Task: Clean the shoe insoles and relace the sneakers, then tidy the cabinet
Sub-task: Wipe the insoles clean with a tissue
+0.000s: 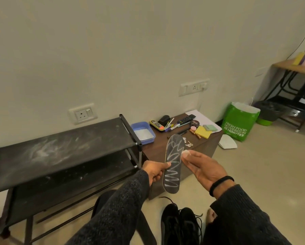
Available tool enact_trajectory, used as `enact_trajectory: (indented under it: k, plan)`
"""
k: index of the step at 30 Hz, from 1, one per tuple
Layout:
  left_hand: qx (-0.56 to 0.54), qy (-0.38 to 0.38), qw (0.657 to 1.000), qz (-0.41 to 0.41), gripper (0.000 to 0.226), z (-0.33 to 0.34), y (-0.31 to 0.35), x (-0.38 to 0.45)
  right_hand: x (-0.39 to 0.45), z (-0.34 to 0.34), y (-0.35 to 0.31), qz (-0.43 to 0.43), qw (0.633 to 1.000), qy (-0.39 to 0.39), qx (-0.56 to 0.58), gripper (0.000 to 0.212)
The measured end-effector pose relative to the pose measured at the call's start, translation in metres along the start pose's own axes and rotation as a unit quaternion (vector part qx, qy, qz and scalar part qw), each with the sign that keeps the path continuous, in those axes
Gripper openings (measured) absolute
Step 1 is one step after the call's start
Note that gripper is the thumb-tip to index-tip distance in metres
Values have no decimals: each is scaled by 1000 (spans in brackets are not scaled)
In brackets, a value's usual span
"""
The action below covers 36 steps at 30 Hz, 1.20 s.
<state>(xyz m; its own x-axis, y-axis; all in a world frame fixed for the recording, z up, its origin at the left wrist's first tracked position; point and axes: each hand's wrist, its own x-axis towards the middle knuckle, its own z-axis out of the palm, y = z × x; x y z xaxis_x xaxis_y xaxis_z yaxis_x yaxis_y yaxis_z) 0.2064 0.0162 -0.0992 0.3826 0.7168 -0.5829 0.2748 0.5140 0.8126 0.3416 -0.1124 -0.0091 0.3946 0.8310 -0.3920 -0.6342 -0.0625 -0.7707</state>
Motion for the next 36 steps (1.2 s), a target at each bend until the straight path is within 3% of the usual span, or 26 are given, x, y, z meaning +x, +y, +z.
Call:
enact_trajectory:
  k: [5, 14, 20, 22, 24, 27, 31, 36]
  plan:
    - [10, 9, 1000, -23, 22, 14, -12, 37, 40, -24, 14, 18, 999, 28, 38, 34]
    - [-24, 41, 999, -25, 21, 17, -13, 128, 137, -59, 44, 28, 997, 73, 11, 45]
    - [125, 98, 986, 40, 35, 4, 0, 174, 206, -50, 42, 14, 994, 90, -62, 37]
    - [243, 105, 961, 79, 42, 1, 1, 173, 229, -49, 43, -3, 990, 90, -106, 33]
    - [386, 110, 902, 160, 49, 2, -2, 169, 251, -49, 44, -38, 977, 93, -186, 26]
    - [523, 107, 809, 245, 68, 16, -5, 166, 278, -51, 50, -125, 906, 110, -388, 17]
    - [592, 70, 774, 214, 105, 33, -2, 176, 298, -48, 61, -166, 823, 81, -537, 14]
    - [630, 81, 758, 147, 99, 25, 12, 187, 307, -40, 69, -187, 777, 78, -596, 13]
